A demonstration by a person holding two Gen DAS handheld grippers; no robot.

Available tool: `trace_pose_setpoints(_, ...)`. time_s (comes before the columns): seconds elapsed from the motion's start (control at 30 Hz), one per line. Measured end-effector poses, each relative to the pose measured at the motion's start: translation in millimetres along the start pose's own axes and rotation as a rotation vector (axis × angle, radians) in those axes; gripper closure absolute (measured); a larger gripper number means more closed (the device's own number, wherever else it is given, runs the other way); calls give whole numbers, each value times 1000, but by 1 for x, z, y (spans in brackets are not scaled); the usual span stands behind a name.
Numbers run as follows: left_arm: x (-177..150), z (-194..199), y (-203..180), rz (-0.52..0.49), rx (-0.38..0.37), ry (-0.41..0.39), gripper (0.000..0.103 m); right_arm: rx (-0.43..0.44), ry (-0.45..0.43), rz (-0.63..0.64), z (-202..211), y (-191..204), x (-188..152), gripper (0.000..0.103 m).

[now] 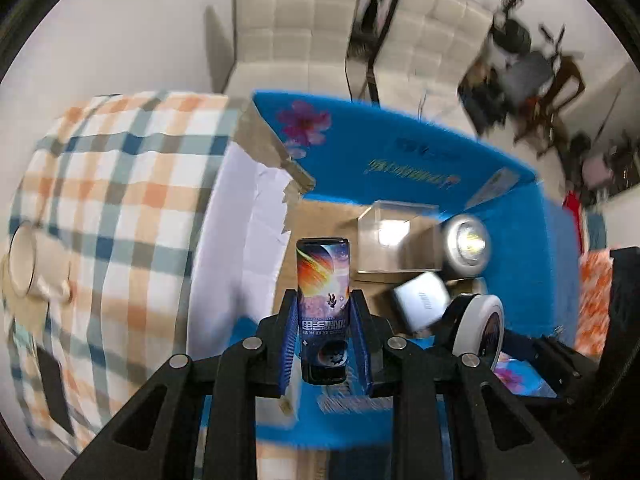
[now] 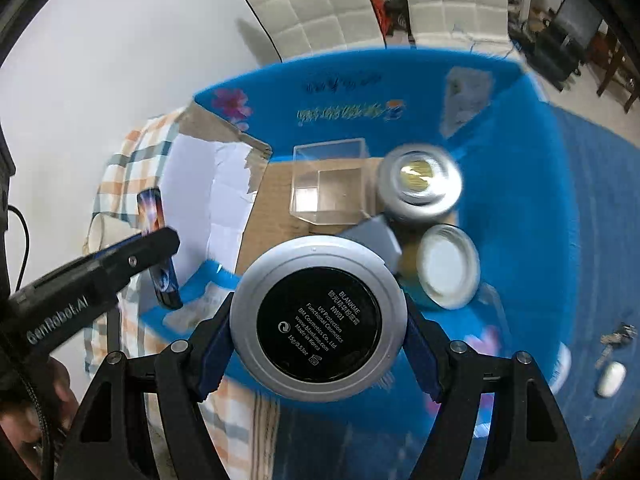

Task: Organize rigid objects
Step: 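Carry the tube and the black-lidded jar toward the blue carton with both tools, then lower the tube into the carton with the left tool while the right tool releases the jar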

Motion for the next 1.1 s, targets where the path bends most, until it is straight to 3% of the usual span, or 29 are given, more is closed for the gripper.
trace_pose_setpoints(0.17,19,-50,11,-42,16,114,81,9,67,-24,-49,3,15,26)
trace_pose_setpoints(0.4,21,-78,10,-80,8,192,81,41,113,-43,-83,6,22,25)
trace_pose_setpoints(0.67,19,-87,7,-86,-9,234,80,68,129,-32,-96,15,33,25)
trace_pose_setpoints(0.97,14,-84,6,-85,26,267,80,49,176,-34,-104,12,34,24)
trace_pose_setpoints(1.1,11,-83,7,-95,48,278,78,40,185,-28,-108,13,38,18)
Point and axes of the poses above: each gripper's, at about its wrist camera, not at the fingertips, and z roughly against the way its jaws point, y to its left, x to its top, the point moved 6 cm from there along -z, roughly the way its jaws point
